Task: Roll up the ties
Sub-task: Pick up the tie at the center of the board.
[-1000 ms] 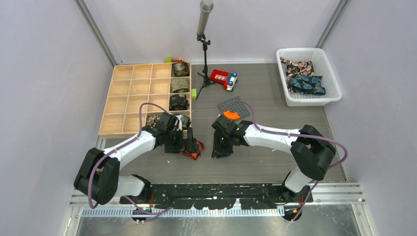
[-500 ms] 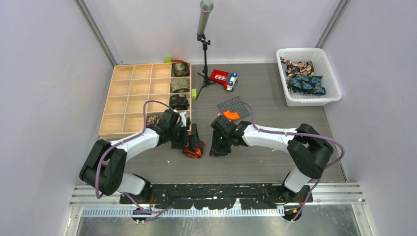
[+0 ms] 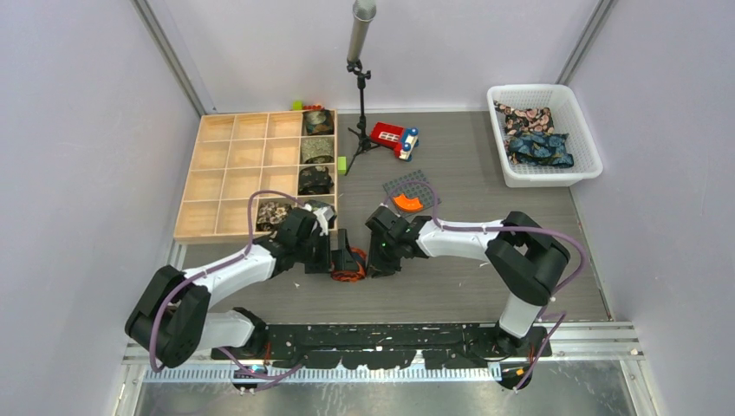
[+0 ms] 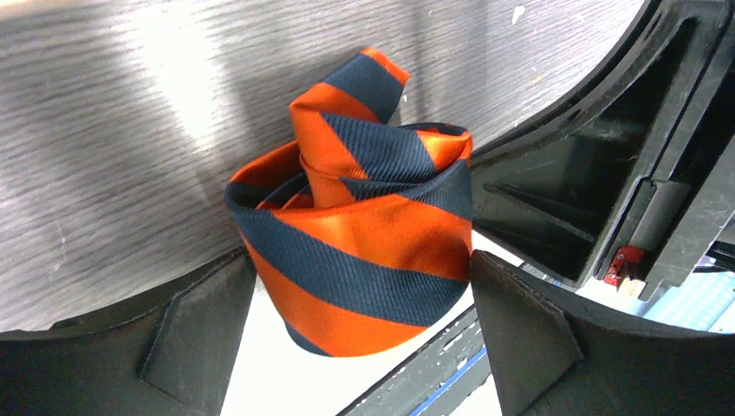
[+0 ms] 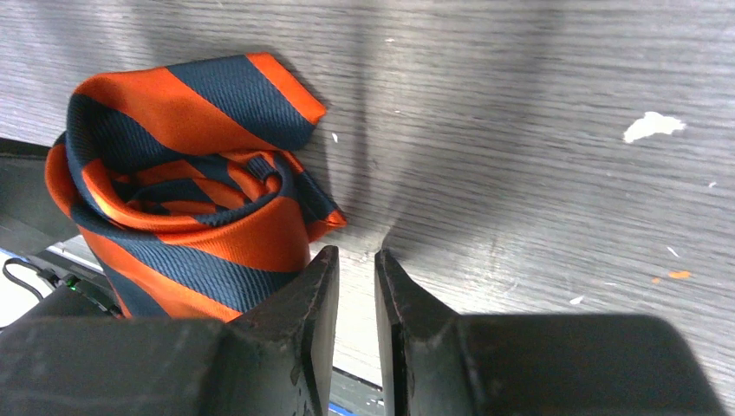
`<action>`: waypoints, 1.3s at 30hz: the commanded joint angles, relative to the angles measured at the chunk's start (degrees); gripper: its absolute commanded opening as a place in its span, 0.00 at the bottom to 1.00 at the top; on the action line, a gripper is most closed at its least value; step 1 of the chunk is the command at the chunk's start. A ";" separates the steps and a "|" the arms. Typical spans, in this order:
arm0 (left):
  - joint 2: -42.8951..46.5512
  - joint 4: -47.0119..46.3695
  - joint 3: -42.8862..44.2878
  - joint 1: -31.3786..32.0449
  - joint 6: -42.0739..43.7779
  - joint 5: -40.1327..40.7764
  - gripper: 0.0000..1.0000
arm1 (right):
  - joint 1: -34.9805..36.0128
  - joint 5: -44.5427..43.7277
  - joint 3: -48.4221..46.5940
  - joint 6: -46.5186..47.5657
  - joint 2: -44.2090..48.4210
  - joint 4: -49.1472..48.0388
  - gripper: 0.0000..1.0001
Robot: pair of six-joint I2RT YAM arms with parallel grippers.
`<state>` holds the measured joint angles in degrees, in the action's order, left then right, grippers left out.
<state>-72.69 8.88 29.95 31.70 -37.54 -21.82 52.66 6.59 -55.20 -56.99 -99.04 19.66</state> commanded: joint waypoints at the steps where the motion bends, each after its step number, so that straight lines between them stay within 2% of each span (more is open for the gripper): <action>1: 2.77 3.28 -3.19 0.11 -1.17 1.55 0.96 | 1.02 -0.63 -2.00 -1.17 -1.50 -3.12 0.27; 8: 3.34 -1.61 -6.47 0.17 -3.15 0.14 0.98 | 1.32 -0.57 -3.45 -1.15 -4.58 -3.66 0.25; 12: 1.11 -3.04 -6.10 0.16 -3.07 0.77 0.98 | 1.34 -1.13 -3.49 -0.66 -5.51 -3.10 0.25; 16: -2.45 -6.19 -6.17 0.18 -3.38 0.03 0.94 | 1.23 -1.26 -4.05 0.46 -6.36 -2.34 0.24; 18: -4.25 -8.12 -6.51 0.20 -3.88 -0.56 0.89 | 1.17 -1.50 -4.56 1.32 -6.68 -1.06 0.24; 26: -8.97 -9.91 -5.24 1.01 -4.03 -0.05 0.51 | 0.29 -3.83 -4.72 5.14 -3.44 6.06 0.24; 33: -9.21 -7.29 -3.61 2.06 -3.92 1.30 0.34 | -1.15 -6.30 -3.95 7.64 2.84 13.18 0.24; 39: -3.79 -1.28 -0.32 2.18 -4.73 2.28 0.22 | -3.12 -8.68 -2.90 8.05 8.73 15.57 0.24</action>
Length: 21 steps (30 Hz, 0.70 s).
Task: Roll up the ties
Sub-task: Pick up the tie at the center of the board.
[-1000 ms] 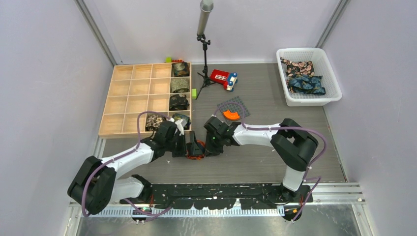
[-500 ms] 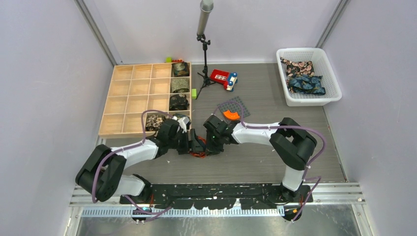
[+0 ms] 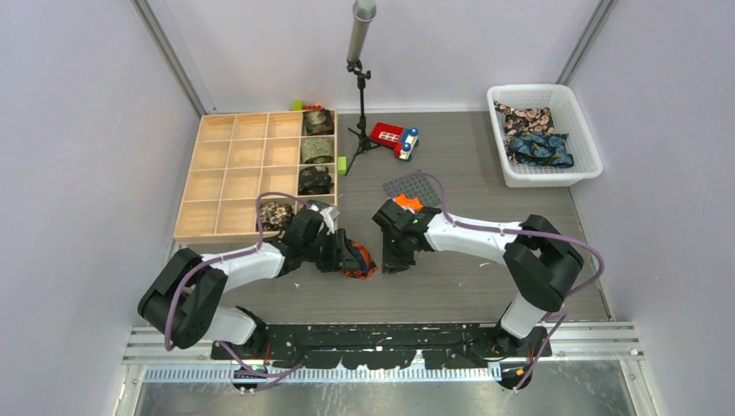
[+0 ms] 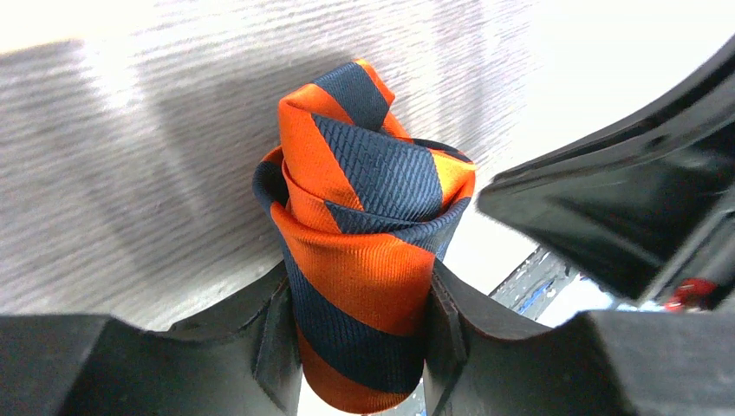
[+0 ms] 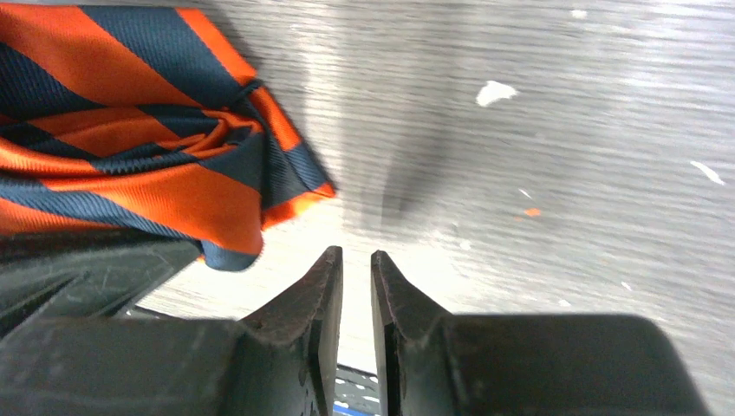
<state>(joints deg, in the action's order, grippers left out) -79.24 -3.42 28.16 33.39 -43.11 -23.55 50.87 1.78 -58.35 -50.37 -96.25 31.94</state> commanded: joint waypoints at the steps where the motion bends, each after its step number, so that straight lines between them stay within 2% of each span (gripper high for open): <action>1: 4.24 12.77 2.46 0.48 0.96 4.93 0.21 | -1.62 -4.12 0.25 1.44 6.85 3.63 0.24; 6: 12.29 23.77 8.43 0.40 2.08 12.38 0.10 | -2.83 -4.96 0.08 1.66 10.38 4.82 0.24; 8: 14.97 29.76 12.02 -0.04 3.46 15.54 0.08 | -3.10 -5.07 0.05 1.61 11.23 5.14 0.24; 12: 16.89 36.04 18.32 -3.77 8.06 17.63 0.06 | -3.33 -5.14 -0.08 1.59 12.48 5.40 0.24; 16: 15.89 39.74 25.24 -9.99 12.82 17.66 0.06 | -3.41 -5.16 -0.27 1.50 13.30 5.41 0.24; 21: 8.16 41.40 35.23 -19.74 17.44 14.61 0.06 | -3.59 -4.79 -0.45 1.68 13.45 5.41 0.24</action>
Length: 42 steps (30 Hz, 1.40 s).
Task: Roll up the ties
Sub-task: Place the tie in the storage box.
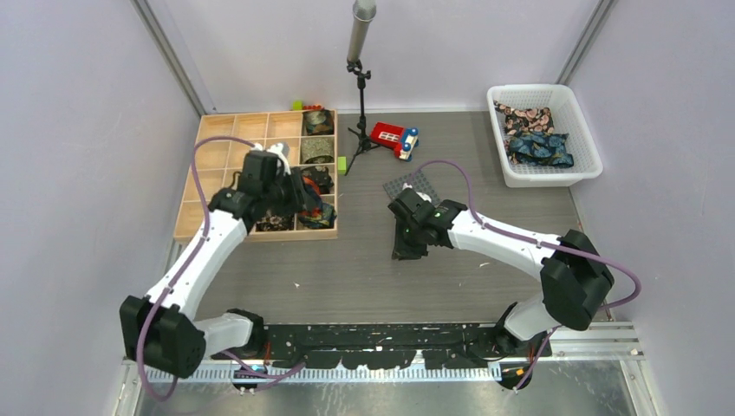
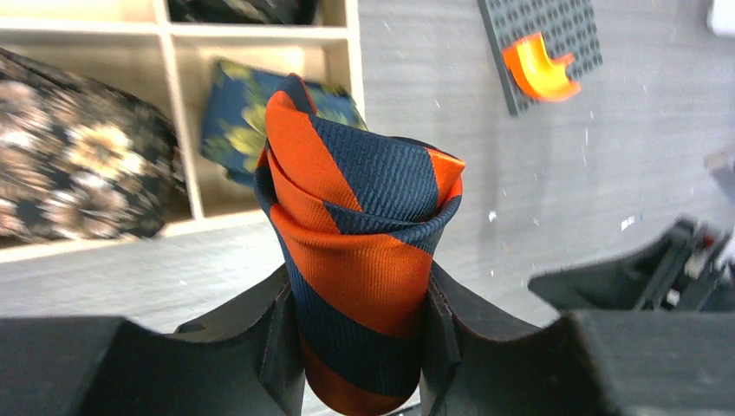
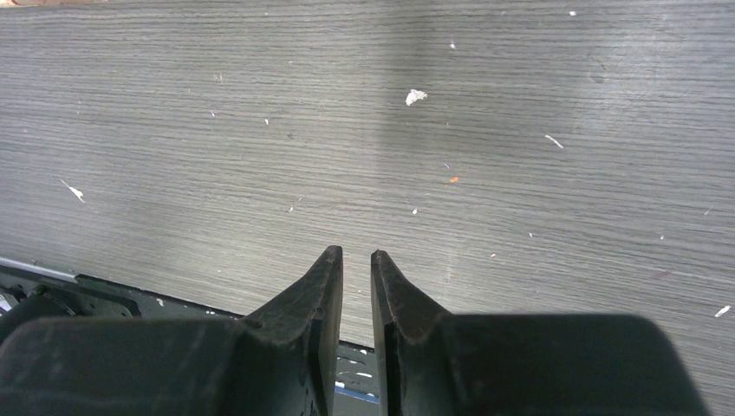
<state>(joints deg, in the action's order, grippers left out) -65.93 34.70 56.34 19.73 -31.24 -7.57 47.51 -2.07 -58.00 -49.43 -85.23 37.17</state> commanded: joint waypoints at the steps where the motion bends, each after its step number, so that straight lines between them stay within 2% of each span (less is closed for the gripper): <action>1: -7.38 3.55 9.00 -7.67 6.22 -1.62 0.06 | -0.22 -0.96 -0.78 0.74 2.44 0.19 0.24; 6: -18.61 4.05 18.62 -13.39 8.28 -2.35 0.06 | -0.24 -0.85 0.13 0.74 2.91 -0.11 0.24; 12: -30.21 6.49 26.81 -16.18 11.14 -2.19 0.06 | -0.36 -0.57 1.36 0.69 3.46 -0.43 0.24; 14: -33.18 5.87 27.23 -16.56 12.71 0.26 0.06 | -0.45 -0.58 1.76 0.82 3.70 -0.49 0.24; 19: -39.50 7.91 28.86 -17.29 16.03 0.56 0.07 | -0.56 -0.46 2.22 0.92 3.63 -0.58 0.24; 25: -46.41 10.11 31.95 -17.80 16.07 1.09 0.11 | -0.66 -0.15 1.92 1.17 3.79 -0.52 0.24; 28: -48.01 10.42 32.67 -18.14 15.73 1.57 0.22 | -0.73 -0.59 2.16 1.18 4.55 -0.20 0.24; 35: -48.85 11.49 32.99 -18.98 15.76 5.40 0.31 | -0.76 -0.66 2.71 1.09 5.41 0.01 0.24; 41: -48.05 11.25 32.66 -19.15 15.48 3.48 0.64 | -0.79 -1.07 2.22 1.25 6.65 0.65 0.24; 42: -47.07 10.78 32.16 -19.19 15.21 3.17 0.74 | -0.82 -1.22 2.03 1.32 6.96 0.89 0.25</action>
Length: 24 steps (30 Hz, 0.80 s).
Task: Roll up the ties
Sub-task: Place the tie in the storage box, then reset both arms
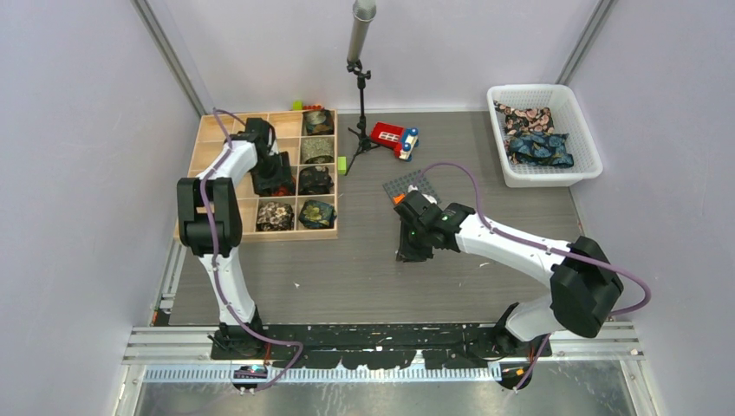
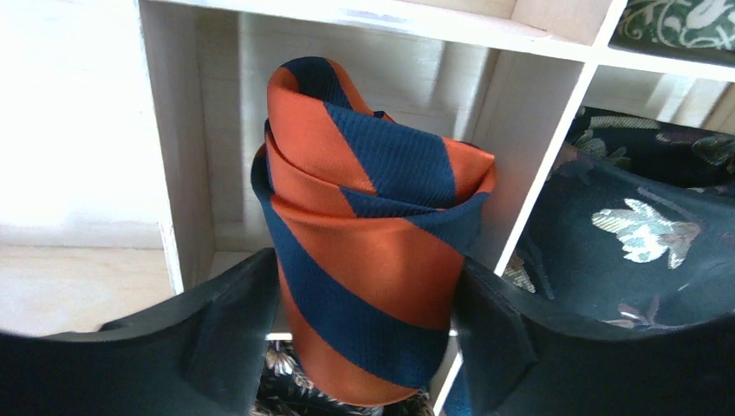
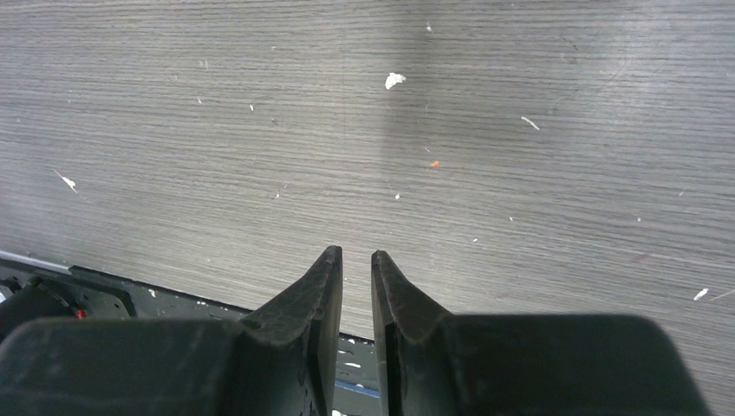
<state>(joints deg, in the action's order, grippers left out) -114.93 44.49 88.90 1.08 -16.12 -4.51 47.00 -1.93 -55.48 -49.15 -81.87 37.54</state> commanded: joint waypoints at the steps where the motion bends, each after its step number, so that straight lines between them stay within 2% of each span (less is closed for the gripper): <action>1: 2.96 0.79 -0.57 -0.55 -0.08 -0.07 0.83 | -0.32 -1.59 -0.69 1.09 3.94 0.78 0.25; 2: 3.83 1.07 -0.42 -0.53 -0.20 -0.14 0.90 | -0.33 -1.89 -1.09 1.26 4.37 1.17 0.25; 4: 5.52 2.39 0.74 -0.55 -0.31 0.01 0.99 | -0.34 -2.59 -2.17 1.71 5.17 2.04 0.26; 11: 15.58 8.63 6.68 -0.49 0.36 2.21 1.00 | -0.34 -6.18 -8.29 4.21 9.28 4.42 0.34; 15: 23.14 12.26 8.37 -0.47 0.45 3.39 1.00 | -0.35 -8.17 -12.30 6.32 12.57 4.56 0.59; 18: 29.94 13.04 4.54 -0.47 -0.48 3.23 1.00 | -0.38 -11.42 -13.81 6.67 16.25 3.87 0.69; 21: 36.47 14.88 -1.42 -0.46 -1.33 1.20 1.00 | -0.35 -15.31 -12.38 6.70 21.17 0.47 0.72; 24: 45.03 12.76 -11.11 -0.47 -2.89 -2.99 1.00 | -0.36 -18.00 -9.98 7.39 25.93 -2.81 0.75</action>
<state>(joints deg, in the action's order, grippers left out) -77.19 54.74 88.20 0.73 -16.84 -2.70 46.85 -13.37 -66.76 -43.31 -61.63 40.12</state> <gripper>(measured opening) 0.995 0.741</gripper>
